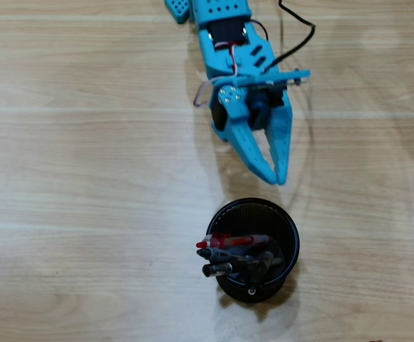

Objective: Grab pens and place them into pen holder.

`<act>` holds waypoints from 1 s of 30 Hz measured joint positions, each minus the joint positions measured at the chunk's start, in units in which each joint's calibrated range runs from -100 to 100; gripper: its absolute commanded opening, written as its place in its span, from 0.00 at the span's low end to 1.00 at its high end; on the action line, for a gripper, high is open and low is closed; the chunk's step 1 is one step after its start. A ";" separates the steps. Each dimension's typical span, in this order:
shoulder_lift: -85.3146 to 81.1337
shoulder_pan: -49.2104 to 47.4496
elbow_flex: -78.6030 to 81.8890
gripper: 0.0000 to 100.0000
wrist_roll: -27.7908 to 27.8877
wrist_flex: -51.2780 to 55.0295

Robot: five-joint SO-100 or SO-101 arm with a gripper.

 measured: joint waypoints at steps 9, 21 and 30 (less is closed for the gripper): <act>-28.12 -0.29 33.98 0.02 10.35 0.00; -62.87 2.76 73.20 0.02 24.55 0.00; -80.80 2.76 79.59 0.02 34.02 11.31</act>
